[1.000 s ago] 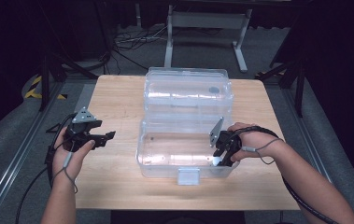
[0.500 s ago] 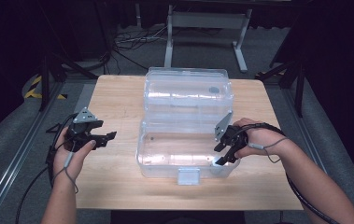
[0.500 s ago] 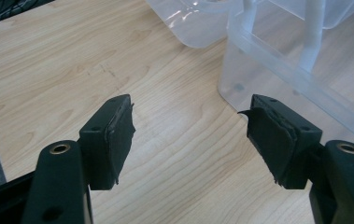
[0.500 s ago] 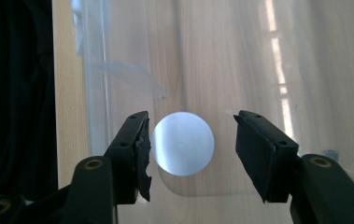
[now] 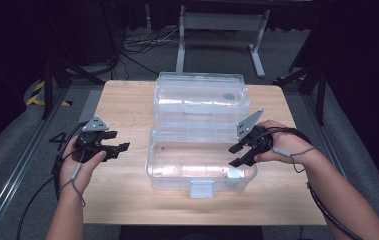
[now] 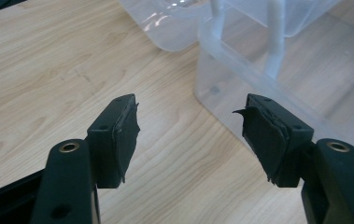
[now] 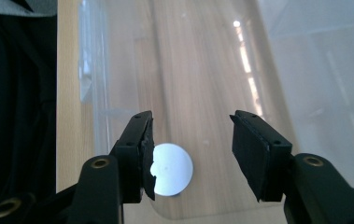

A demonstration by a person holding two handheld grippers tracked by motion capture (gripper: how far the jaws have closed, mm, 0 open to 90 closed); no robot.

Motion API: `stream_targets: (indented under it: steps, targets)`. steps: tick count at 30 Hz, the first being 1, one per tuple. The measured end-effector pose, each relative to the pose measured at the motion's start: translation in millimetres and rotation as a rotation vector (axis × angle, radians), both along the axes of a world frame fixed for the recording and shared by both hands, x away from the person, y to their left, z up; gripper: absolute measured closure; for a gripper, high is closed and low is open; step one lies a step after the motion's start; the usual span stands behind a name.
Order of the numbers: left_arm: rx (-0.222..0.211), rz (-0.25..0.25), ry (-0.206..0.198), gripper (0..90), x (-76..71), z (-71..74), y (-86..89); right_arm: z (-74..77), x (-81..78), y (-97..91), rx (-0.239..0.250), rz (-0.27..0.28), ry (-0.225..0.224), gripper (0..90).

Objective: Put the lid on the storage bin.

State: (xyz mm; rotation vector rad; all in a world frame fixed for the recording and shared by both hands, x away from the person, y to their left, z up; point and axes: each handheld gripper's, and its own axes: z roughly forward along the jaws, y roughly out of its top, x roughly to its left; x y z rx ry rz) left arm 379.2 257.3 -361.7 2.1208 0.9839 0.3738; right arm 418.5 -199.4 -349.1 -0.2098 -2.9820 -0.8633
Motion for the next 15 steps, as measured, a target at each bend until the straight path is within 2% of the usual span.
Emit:
stream_targets:
  steps: [3, 6, 15]
  targets:
    - [0.005, -0.015, 0.000, 37.0, -0.7, 1.7, -3.3, 10.6, 0.5, -1.5, 0.042, -0.020, -0.019, 49.6]
    - [0.006, -0.033, -0.004, 37.2, -2.2, 3.6, -7.1, 16.0, 0.9, -2.2, 0.061, -0.028, -0.026, 49.9]
    - [0.011, -0.055, -0.012, 37.4, -4.9, 7.6, -14.5, 39.3, 10.3, -7.3, 0.141, -0.101, -0.076, 51.2]
